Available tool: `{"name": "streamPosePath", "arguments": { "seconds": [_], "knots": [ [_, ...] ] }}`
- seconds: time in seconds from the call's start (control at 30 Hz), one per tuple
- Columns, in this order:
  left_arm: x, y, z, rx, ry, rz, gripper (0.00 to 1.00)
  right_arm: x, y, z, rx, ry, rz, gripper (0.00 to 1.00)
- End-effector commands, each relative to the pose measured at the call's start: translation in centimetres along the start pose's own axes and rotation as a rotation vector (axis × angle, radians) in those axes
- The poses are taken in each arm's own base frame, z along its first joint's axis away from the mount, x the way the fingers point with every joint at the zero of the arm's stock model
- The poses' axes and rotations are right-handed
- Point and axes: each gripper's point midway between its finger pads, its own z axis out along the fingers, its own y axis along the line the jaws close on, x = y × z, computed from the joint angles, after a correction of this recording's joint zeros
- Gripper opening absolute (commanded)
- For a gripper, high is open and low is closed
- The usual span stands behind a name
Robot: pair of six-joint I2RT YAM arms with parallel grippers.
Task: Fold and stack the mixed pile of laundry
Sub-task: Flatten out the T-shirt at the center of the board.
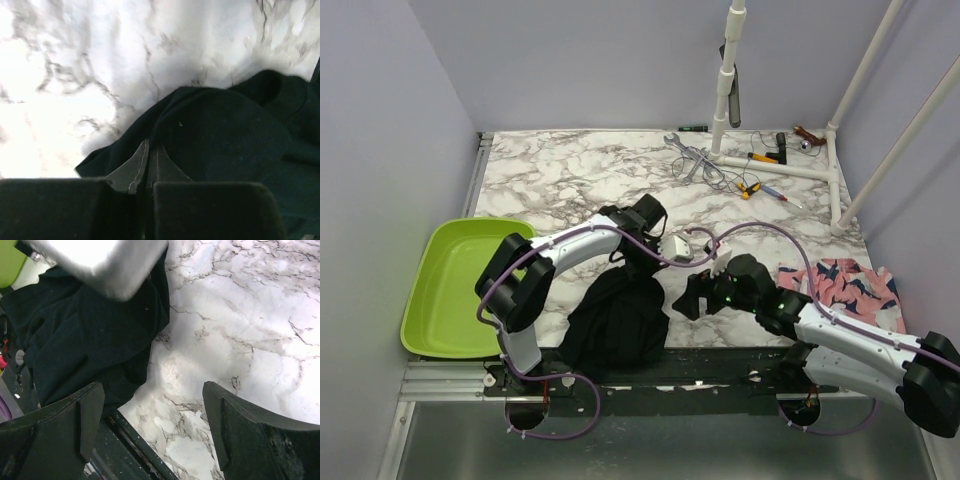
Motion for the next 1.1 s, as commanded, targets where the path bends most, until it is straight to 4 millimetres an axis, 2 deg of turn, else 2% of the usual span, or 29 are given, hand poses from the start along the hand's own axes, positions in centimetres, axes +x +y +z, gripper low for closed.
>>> {"name": "streamPosePath", "arguments": {
  "seconds": [0.0,0.07,0.1,0.17,0.23,0.3,0.37,0.4,0.47,0.5,0.57,0.6,0.63,0.67,0.77,0.87,0.93,1.0,1.07],
  "knots": [
    [-8.1,2.7,-8.0,-0.225,-0.24,-0.023,0.0,-1.4,-1.0,-0.7,0.081,-0.04,-0.001,0.88],
    [-11.9,3.6,-14.4,-0.368,-0.363,-0.005,0.0,-2.5,-1.6,-1.3,0.14,-0.066,-0.002,0.9],
    [-13.9,3.6,-18.3,-0.444,-0.434,0.015,0.0,-3.3,-2.1,-1.6,0.18,-0.091,-0.001,0.9],
    [-16.8,2.6,-25.5,-0.552,-0.545,0.054,0.0,-4.8,-2.5,-2.4,0.229,-0.14,-0.001,0.91],
    [-18.6,0.5,-31.8,-0.597,-0.628,0.08,0.0,-6.4,-2.6,-3.4,0.256,-0.203,-0.002,0.91],
    [-19.7,-2.2,-37.0,-0.617,-0.714,0.118,0.0,-7.7,-2.7,-4.4,0.274,-0.259,-0.01,0.91],
    [-19.7,-4.2,-40.2,-0.646,-0.772,0.163,0.0,-8.5,-2.7,-5.4,0.284,-0.3,-0.02,0.91],
    [-19.3,-4.9,-41.2,-0.661,-0.78,0.179,0.0,-8.7,-2.7,-5.8,0.291,-0.312,-0.028,0.91],
    [-18.3,-5.5,-41.3,-0.652,-0.772,0.188,0.0,-9.2,-2.9,-6.7,0.31,-0.33,-0.043,0.91],
    [-17.5,-5.4,-40.5,-0.633,-0.76,0.179,0.0,-9.3,-2.9,-7.1,0.318,-0.335,-0.049,0.91],
    [-15.7,-5.0,-37.7,-0.564,-0.724,0.164,0.0,-9.4,-3.1,-7.7,0.334,-0.336,-0.065,0.91],
    [-14.3,-4.4,-35.4,-0.521,-0.689,0.14,0.0,-9.4,-3.3,-7.9,0.347,-0.338,-0.056,0.91],
    [-13.0,-4.0,-34.0,-0.494,-0.674,0.123,0.0,-9.4,-3.4,-8.0,0.348,-0.343,-0.057,0.91],
    [-11.3,-3.3,-31.7,-0.457,-0.638,0.096,0.0,-9.3,-3.2,-7.8,0.335,-0.343,-0.064,0.91],
    [-5.8,-1.4,-27.1,-0.431,-0.557,0.034,0.0,-8.6,-3.2,-6.9,0.319,-0.308,-0.08,0.89],
    [0.2,1.8,-23.4,-0.47,-0.484,-0.098,0.0,-7.2,-2.7,-4.6,0.281,-0.194,-0.097,0.83],
    [3.5,3.7,-22.2,-0.5,-0.46,-0.18,0.0,-5.6,-1.4,-2.2,0.187,-0.09,-0.1,0.81],
    [5.7,5.0,-22.0,-0.509,-0.474,-0.256,0.0,-3.9,-0.6,0.0,0.119,0.012,-0.094,0.79],
    [6.8,5.6,-22.4,-0.498,-0.498,-0.316,0.0,-2.5,-1.5,1.6,0.162,0.087,-0.063,0.79]
  ]
}}
